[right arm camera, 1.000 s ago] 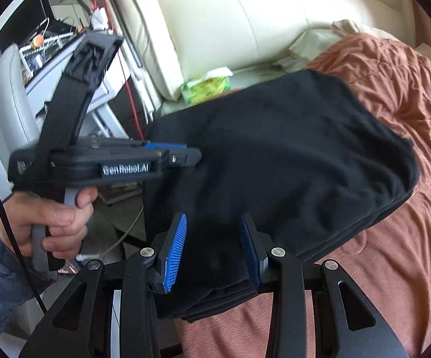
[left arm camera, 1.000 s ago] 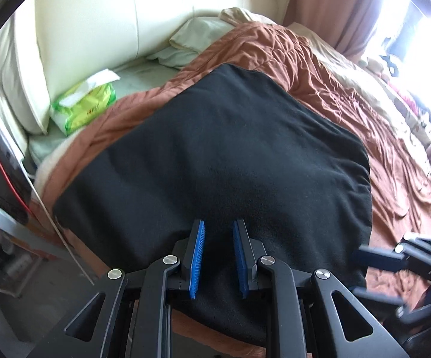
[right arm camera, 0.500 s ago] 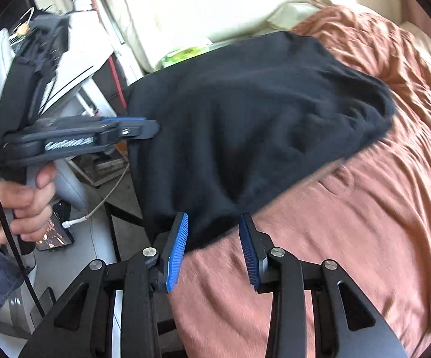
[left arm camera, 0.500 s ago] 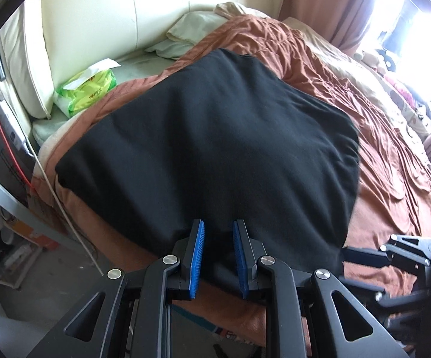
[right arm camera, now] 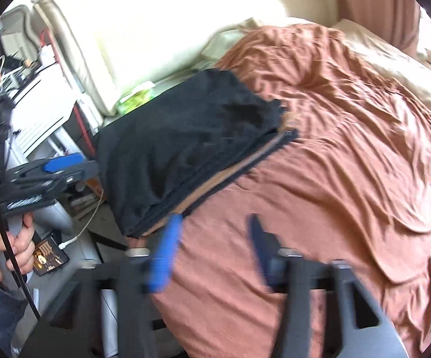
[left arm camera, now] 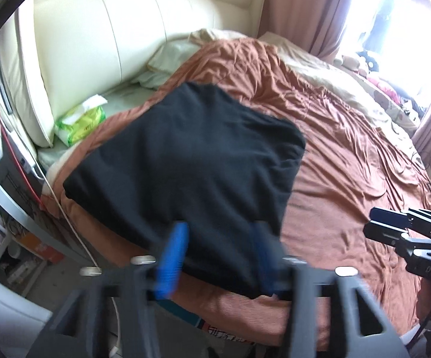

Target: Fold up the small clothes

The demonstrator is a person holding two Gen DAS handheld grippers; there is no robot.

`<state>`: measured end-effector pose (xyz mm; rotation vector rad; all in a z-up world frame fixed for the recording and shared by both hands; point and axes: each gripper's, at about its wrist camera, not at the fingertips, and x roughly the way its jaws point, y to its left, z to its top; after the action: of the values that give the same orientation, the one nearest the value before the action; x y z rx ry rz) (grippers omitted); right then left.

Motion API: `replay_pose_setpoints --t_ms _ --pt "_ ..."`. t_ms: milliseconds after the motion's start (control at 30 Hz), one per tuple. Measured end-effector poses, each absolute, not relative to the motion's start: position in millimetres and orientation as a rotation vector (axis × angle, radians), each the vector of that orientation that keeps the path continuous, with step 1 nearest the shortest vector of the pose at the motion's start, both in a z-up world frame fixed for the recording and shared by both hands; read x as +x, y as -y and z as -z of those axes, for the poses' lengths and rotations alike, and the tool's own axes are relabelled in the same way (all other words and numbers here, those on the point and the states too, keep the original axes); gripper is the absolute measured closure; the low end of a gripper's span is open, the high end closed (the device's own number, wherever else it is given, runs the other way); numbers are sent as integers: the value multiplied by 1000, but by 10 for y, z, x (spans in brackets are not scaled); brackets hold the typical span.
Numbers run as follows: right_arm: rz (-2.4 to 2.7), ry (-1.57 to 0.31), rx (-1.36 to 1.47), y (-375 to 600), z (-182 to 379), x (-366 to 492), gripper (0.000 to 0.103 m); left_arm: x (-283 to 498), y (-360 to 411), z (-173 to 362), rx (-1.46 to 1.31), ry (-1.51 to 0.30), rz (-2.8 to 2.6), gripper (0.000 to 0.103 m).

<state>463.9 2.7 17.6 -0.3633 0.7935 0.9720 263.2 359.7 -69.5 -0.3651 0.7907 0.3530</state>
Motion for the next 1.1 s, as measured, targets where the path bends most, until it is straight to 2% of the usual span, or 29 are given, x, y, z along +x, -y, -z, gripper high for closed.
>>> replay_pose_setpoints --t_ms 33,100,167,1100 --pt "-957 -785 -345 62 -216 4638 13 2634 -3557 653 -354 -774 -356 16" --pt "-923 -758 -332 224 -296 4562 7 2610 -3438 558 -327 -736 -362 0" --pt "-912 -744 -319 357 -351 4473 0 2594 -3340 502 -310 -720 -363 0" --pt "-725 -576 -225 2234 -853 3113 0 1760 -2030 -3 -224 -594 -264 0"
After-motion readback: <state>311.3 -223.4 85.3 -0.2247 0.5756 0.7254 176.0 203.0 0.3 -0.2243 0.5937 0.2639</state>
